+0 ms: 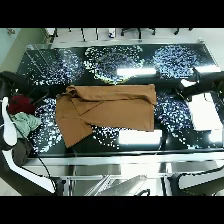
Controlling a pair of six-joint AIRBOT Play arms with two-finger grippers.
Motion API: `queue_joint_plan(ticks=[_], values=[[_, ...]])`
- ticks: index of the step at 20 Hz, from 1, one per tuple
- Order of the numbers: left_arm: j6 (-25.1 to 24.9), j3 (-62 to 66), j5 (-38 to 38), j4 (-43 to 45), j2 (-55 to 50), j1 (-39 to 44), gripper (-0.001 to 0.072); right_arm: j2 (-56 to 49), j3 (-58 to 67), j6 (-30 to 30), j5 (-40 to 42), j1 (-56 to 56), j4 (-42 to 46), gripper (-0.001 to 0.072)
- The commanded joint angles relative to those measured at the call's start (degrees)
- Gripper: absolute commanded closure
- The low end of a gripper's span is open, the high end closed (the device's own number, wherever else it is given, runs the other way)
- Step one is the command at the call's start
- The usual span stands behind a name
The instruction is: Fold the shirts.
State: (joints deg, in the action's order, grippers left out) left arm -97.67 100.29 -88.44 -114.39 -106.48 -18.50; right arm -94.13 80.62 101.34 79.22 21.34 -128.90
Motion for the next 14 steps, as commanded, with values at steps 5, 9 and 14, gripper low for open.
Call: queue_joint_plan(ticks=[5,9,14], values=[[-7.9,-21.4,7.8,-2.7,4.6,-5.7,0.0013,10.3,-17.3,5.0,2.4,7.0,2.6,0.0344],[-12.9,-22.7,13.5,-10.3,4.0,-5.6,0.0014,14.5,-23.5,5.2,0.8,7.5,4.5,0.0343],[-14.1,-20.9,11.4,-12.9,0.0,-5.2,0.0119,16.1,-31.3,5.4,-3.1,7.5,4.3,0.0342]])
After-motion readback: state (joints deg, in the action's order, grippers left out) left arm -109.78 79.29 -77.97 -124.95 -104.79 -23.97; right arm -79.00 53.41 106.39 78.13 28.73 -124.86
